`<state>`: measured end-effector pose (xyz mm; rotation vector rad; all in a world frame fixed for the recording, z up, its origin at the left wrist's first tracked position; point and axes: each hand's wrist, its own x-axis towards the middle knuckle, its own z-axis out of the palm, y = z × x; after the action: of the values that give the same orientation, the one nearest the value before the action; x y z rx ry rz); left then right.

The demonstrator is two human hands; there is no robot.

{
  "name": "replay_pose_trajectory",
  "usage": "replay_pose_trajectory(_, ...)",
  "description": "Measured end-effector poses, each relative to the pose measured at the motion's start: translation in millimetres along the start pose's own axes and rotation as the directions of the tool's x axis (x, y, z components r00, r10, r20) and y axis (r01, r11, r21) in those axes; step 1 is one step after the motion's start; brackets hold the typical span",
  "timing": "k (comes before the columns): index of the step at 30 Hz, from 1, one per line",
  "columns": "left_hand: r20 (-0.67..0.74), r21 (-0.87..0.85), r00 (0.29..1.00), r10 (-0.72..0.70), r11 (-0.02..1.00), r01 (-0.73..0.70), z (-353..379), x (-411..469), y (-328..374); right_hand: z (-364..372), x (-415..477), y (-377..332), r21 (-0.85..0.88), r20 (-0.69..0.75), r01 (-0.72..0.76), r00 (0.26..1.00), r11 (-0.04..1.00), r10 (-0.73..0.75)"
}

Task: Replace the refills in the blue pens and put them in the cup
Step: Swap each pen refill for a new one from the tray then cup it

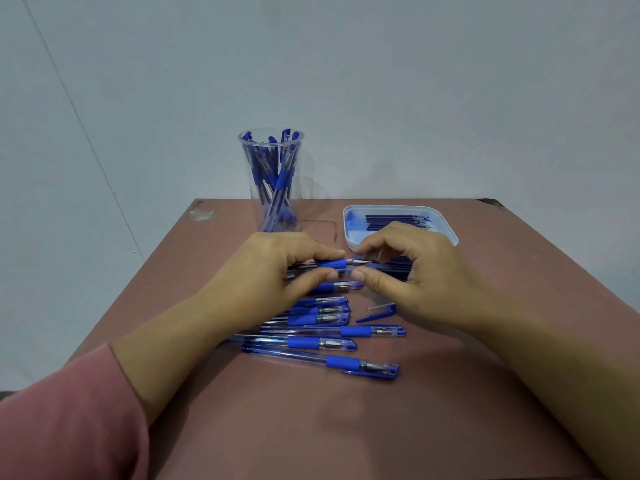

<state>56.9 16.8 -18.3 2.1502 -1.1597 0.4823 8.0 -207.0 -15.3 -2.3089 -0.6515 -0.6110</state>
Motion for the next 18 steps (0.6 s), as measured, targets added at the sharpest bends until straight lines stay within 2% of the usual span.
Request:
replay_pose_trajectory(8, -0.001, 0.002, 1.000, -0.004, 1.000, 0.004, -0.6, -0.3, 0.9, 0.1, 0.0, 0.8, -0.011, -0.019, 0.023, 1.000, 1.000, -0.023)
replay_pose_trajectory(15, 0.021, 0.018, 1.000, 0.002, 1.000, -0.002, -0.7, -0.1, 2.0, 4.7, 0.1, 1.3, 0.065, -0.017, -0.054, 0.998, 0.996, 0.055)
replay_pose_trajectory(18, 0.029, -0.016, 0.999, -0.038, 0.999, 0.038, -0.8, -0.2, 3.0, 3.6, 0.3, -1.0, 0.081, -0.010, -0.054, 0.998, 0.995, 0.055)
